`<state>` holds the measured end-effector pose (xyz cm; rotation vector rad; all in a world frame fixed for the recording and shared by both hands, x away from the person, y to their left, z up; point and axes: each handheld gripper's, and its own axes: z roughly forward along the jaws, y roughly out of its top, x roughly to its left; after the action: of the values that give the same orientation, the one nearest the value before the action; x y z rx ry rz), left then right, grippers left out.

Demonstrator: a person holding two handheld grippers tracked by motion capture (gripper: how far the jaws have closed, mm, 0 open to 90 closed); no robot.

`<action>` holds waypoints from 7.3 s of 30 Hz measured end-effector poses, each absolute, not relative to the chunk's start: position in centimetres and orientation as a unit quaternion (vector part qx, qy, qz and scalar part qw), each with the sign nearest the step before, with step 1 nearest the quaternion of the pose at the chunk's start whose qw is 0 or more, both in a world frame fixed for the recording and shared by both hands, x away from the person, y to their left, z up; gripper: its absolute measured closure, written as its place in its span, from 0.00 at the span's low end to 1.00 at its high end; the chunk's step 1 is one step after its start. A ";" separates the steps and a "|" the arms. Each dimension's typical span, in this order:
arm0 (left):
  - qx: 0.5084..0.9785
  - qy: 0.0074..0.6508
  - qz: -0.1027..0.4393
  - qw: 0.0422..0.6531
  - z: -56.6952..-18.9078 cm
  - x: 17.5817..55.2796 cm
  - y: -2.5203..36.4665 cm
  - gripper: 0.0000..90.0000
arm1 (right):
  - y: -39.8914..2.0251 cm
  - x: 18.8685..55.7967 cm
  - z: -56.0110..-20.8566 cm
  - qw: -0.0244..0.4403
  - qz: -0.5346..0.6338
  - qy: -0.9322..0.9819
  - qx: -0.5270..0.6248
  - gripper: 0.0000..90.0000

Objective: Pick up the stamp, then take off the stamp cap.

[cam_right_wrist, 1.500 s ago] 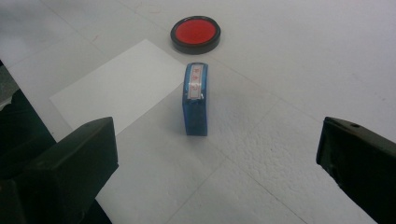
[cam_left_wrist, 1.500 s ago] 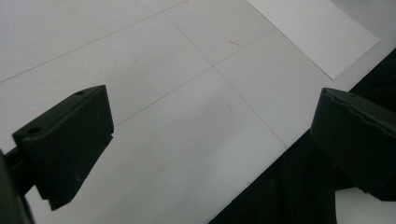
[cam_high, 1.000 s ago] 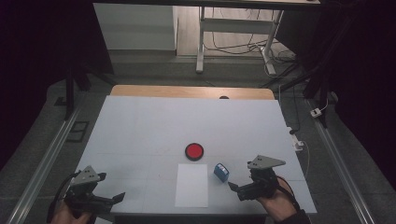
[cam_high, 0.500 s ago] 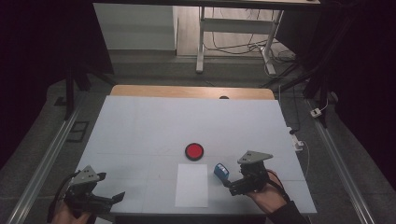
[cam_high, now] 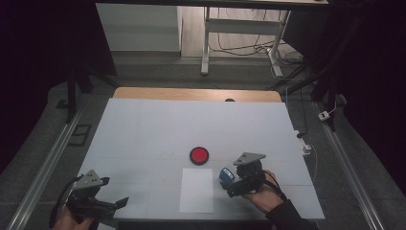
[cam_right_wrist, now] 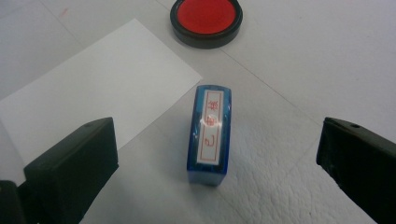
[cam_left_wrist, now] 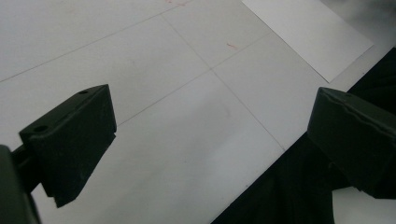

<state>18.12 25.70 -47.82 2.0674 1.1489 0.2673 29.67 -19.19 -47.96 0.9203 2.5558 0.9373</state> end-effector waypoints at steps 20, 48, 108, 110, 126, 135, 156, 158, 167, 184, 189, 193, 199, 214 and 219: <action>0.810 0.444 0.100 0.370 -47.9 18.3 25.6 0.02 | -18.3 30.5 -48.3 0.122 0.294 0.892 0.320 0.43; 0.814 0.439 0.101 0.366 -47.8 18.4 25.4 0.02 | -18.3 30.5 -47.3 0.124 0.296 0.896 0.306 0.77; 0.816 0.438 0.098 0.363 -47.9 18.5 25.4 0.03 | -15.4 30.8 -42.3 0.055 0.409 0.895 0.169 0.77; 0.817 0.438 0.098 0.363 -47.9 18.5 25.3 0.03 | -15.3 30.6 -42.3 0.052 0.412 0.895 0.166 0.77; 0.822 0.432 0.098 0.358 -47.9 18.5 25.2 0.03 | -14.2 29.3 -42.5 0.036 0.417 0.898 0.137 0.77; 0.829 0.424 0.107 0.349 -47.8 18.4 24.8 0.01 | -14.3 29.2 -42.3 0.039 0.417 0.899 0.130 0.77; 0.826 0.380 0.094 0.405 -47.3 19.4 24.2 0.00 | -14.6 29.1 -41.8 0.035 0.428 0.894 0.128 0.77; 0.829 0.373 0.094 0.405 -47.3 19.6 23.8 0.00 | -14.6 29.2 -41.7 0.035 0.428 0.894 0.129 0.77; 0.840 0.345 0.077 0.412 -46.9 20.6 21.7 0.00 | -14.7 29.2 -41.5 0.035 0.432 0.893 0.125 0.77; 0.859 0.273 0.043 0.431 -46.7 23.0 18.1 0.00 | -14.9 29.3 -40.9 0.029 0.445 0.888 0.112 0.77; 0.865 0.255 0.039 0.431 -46.7 23.6 17.1 0.00 | -14.8 29.3 -40.8 0.031 0.445 0.889 0.107 0.77; 0.865 0.245 0.042 0.435 -46.6 24.2 16.4 0.00 | -14.7 29.3 -40.8 0.031 0.445 0.889 0.102 0.77; 0.868 0.225 0.038 0.442 -46.5 25.0 15.5 0.01 | -14.5 29.2 -40.6 0.029 0.444 0.891 0.093 0.77; 0.872 0.187 0.012 0.451 -46.9 26.7 12.8 0.00 | -14.1 29.0 -40.5 0.019 0.450 0.889 0.077 0.77; 0.877 0.173 0.004 0.448 -47.4 27.4 11.8 0.00 | -13.9 28.9 -40.5 0.014 0.450 0.890 0.075 0.77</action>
<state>27.37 11.75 -47.37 2.1694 0.4291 0.0106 28.94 -13.91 -40.54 0.2328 2.7694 1.4025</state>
